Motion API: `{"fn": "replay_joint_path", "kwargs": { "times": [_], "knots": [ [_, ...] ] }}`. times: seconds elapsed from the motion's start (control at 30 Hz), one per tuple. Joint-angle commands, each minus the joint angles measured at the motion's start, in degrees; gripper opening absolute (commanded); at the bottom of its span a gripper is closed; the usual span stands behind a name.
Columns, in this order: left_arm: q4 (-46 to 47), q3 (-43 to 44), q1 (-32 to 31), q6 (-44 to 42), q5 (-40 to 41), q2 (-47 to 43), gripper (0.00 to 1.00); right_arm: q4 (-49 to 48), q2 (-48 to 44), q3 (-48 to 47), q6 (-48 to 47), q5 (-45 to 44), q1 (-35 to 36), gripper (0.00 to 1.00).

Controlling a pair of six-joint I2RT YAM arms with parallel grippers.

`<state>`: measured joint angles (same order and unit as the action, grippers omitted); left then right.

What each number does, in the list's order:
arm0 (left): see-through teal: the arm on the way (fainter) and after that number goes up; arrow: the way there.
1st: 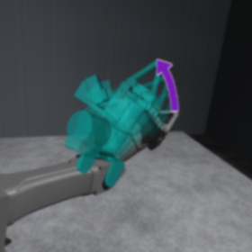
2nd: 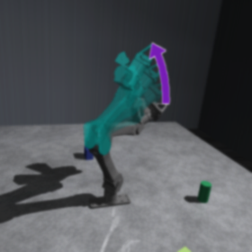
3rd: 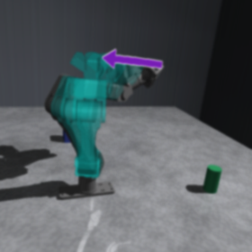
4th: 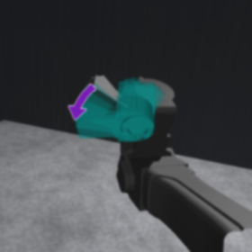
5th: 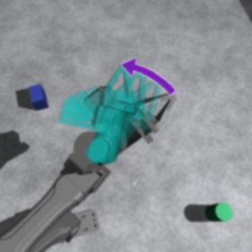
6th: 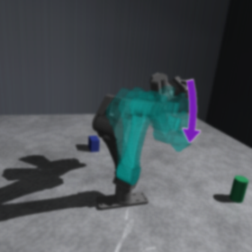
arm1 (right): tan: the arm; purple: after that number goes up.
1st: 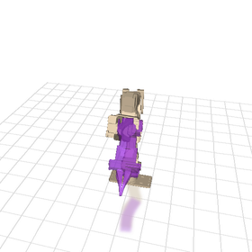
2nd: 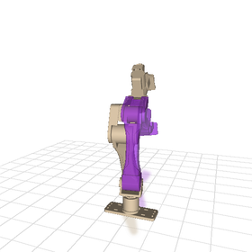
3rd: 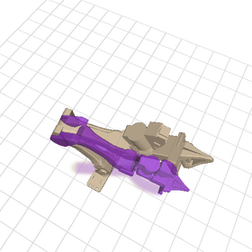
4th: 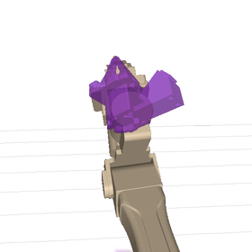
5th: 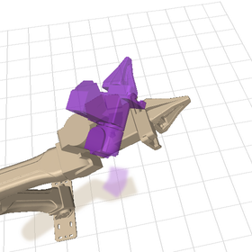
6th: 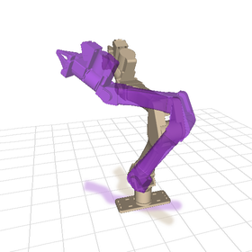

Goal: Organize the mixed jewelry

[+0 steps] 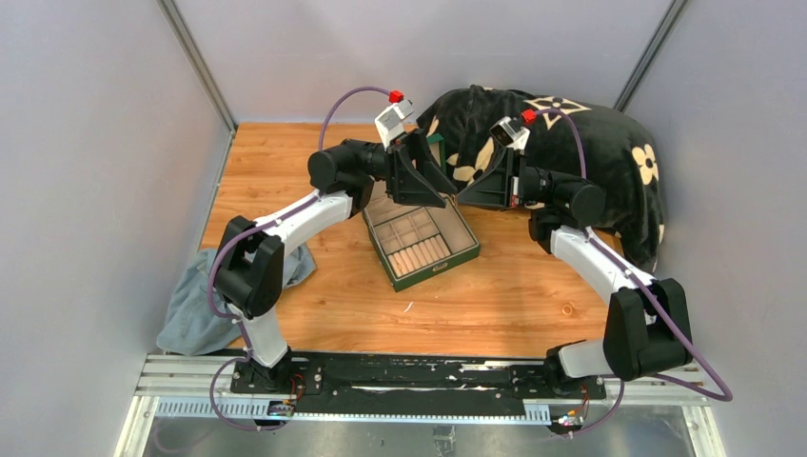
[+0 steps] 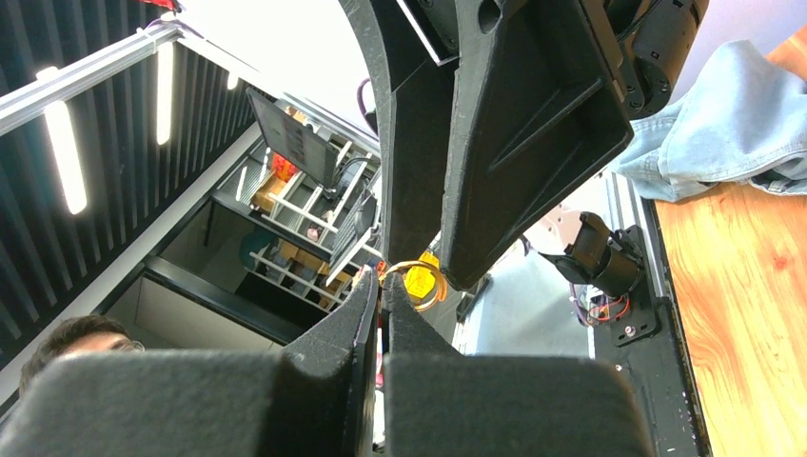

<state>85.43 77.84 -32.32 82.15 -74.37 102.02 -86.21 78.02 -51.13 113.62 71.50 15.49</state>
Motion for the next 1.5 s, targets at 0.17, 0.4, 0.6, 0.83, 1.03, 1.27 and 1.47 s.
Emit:
{"fn": "replay_joint_path", "kwargs": {
  "times": [0.17, 0.4, 0.6, 0.83, 1.03, 1.27, 1.47],
  "knots": [
    [4.1, -1.2, 0.1, -0.1, -0.9, -2.4, 0.38, -5.2, 0.7, -1.4, -0.6, 0.0, 1.3, 0.0],
    [4.1, -2.1, 0.2, -0.2, -1.1, -2.8, 0.33, -5.2, 1.1, -1.8, -0.7, -0.1, 1.3, 0.0],
    [4.1, -2.1, 0.2, -0.2, -0.6, -2.8, 0.31, -5.2, 1.2, -1.9, -0.8, -0.2, 1.3, 0.0],
    [4.1, -1.9, 0.2, 0.2, -0.1, -2.4, 0.26, -5.2, 1.2, -1.9, -0.8, -0.1, 1.3, 0.0],
    [4.1, -1.7, 0.1, 0.6, 0.1, -2.5, 0.26, -5.2, 1.4, -1.8, -0.9, -0.2, 1.4, 0.0],
    [4.1, -1.1, -0.1, 0.7, 0.1, -2.0, 0.19, -5.2, 1.8, -2.0, -1.0, -0.2, 1.5, 0.0],
    [4.1, -0.7, -0.1, 1.2, 0.2, -1.7, 0.08, -5.1, 2.4, -2.1, -0.9, -0.2, 1.9, 0.0]
  ]
}}
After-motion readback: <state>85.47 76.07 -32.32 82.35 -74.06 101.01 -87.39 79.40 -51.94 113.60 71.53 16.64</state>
